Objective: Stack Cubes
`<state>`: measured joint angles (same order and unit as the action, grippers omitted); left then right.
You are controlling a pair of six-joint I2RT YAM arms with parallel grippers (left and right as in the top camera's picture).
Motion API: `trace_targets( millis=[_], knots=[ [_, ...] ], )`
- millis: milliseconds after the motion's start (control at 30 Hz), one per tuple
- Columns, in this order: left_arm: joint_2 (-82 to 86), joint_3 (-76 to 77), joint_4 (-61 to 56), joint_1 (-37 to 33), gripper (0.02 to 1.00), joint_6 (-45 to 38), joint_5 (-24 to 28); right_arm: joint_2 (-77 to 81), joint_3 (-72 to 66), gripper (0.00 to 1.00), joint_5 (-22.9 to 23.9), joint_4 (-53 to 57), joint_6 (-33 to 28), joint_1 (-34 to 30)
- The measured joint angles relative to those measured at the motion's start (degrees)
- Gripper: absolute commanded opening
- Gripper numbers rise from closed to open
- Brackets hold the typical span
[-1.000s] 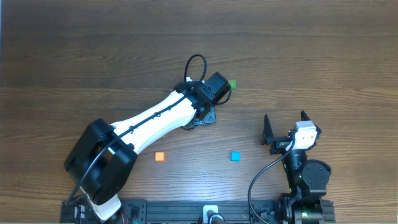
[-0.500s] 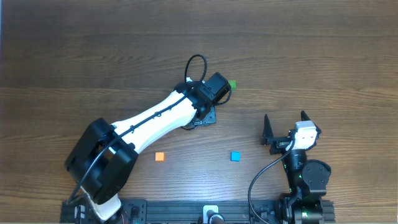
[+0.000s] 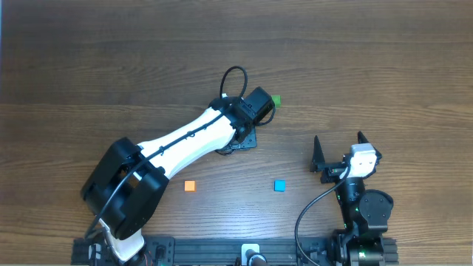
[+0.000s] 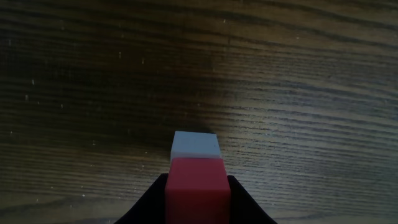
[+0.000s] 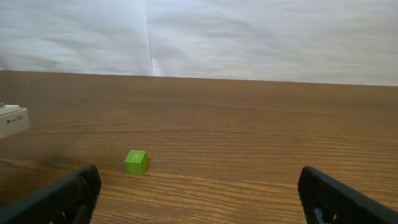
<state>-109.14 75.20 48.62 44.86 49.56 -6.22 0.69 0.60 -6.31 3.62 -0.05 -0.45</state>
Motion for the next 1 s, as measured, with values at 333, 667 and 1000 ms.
trace_targets(
  millis=[333,667,1000],
  knots=[
    [0.0,0.0,-0.1,0.0,0.040,0.0,-0.2,0.0,0.0,0.991,0.0,0.0,0.0,0.0],
    [0.0,0.0,-0.1,0.0,0.040,0.0,-1.0,0.0,0.0,0.993,0.0,0.0,0.0,0.0],
    [-0.2,0.0,-0.1,0.0,0.066,0.0,-1.3,0.0,0.0,0.993,0.0,0.0,0.0,0.0]
  ],
)
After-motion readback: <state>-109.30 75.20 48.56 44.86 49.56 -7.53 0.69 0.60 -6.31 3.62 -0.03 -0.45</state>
